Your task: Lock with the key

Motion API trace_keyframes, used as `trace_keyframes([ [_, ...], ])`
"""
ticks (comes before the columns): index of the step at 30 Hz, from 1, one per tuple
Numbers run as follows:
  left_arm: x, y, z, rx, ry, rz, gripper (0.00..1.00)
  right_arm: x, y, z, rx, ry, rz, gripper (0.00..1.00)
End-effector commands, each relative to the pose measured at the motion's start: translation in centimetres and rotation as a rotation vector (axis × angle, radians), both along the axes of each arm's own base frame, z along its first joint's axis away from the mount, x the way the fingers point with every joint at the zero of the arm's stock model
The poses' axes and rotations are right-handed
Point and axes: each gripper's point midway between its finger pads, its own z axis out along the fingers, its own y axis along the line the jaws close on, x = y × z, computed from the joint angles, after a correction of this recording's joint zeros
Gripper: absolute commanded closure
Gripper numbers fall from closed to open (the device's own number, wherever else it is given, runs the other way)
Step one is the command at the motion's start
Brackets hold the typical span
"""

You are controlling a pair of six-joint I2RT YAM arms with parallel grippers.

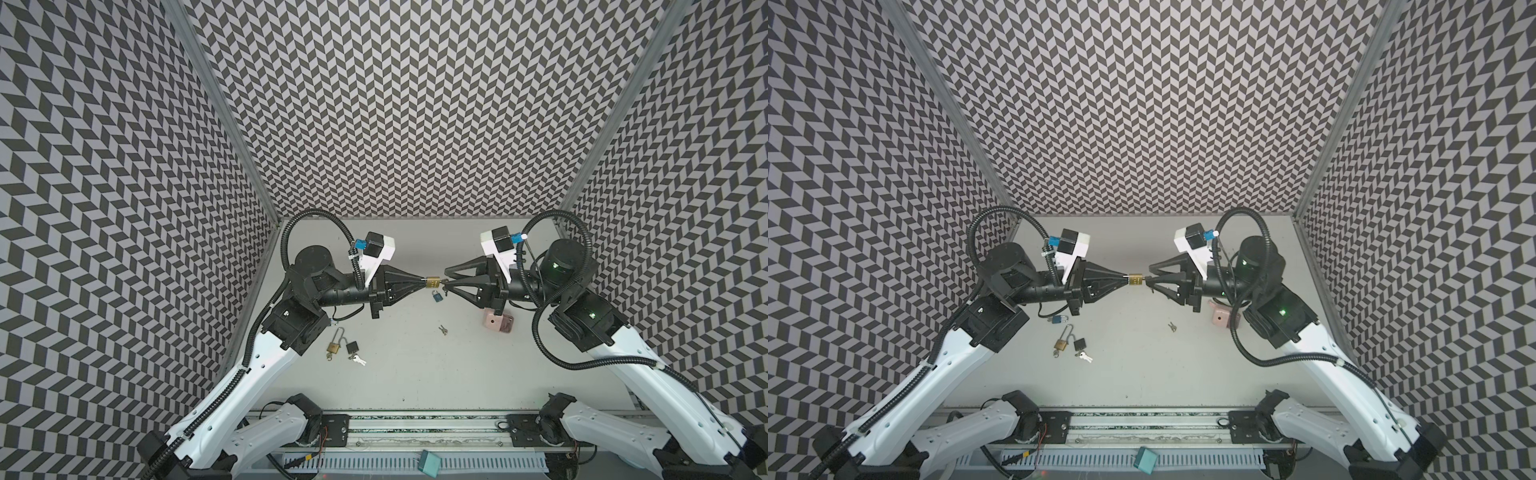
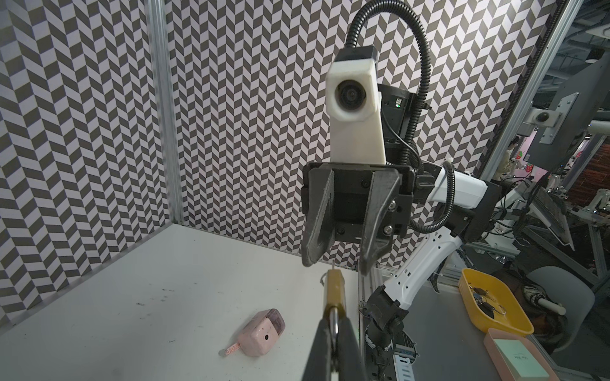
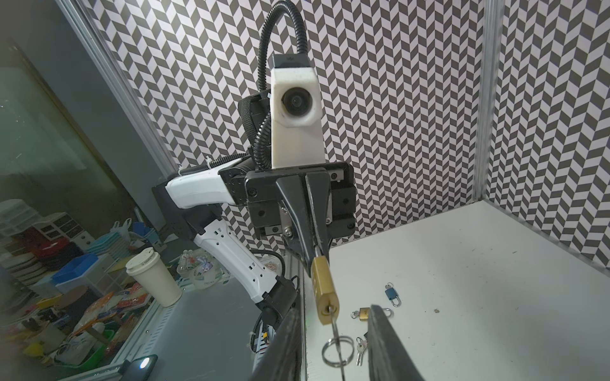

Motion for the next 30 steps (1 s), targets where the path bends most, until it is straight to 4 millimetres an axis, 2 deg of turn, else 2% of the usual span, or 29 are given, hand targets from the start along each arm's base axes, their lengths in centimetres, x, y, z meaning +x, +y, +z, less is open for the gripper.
trace_keyframes([
  [1, -0.4, 0.2, 0.8, -0.018, -0.032, -0.017, 1.00, -0.3, 0.1, 1.0, 0.032, -0.036, 0.028, 0.71],
  [9, -0.7, 0.2, 0.9, -0.022, -0.033, -0.024, 1.00, 0.1, 0.2, 0.5, 0.021, -0.021, 0.019, 0.82],
  [15, -0.7, 0.3, 0.9, -0.025, -0.036, -0.018, 1.00, 0.2, 0.2, 0.3, 0.019, -0.021, 0.016, 1.00],
  [24, -0.3, 0.6, 0.9, -0.023, -0.042, 0.012, 1.00, -0.3, -0.7, 1.1, 0.038, -0.062, -0.007, 1.00],
  [30, 0.1, 1.3, 0.9, -0.028, -0.041, 0.036, 1.00, 0.1, -1.6, 1.2, 0.039, -0.088, -0.058, 1.00],
])
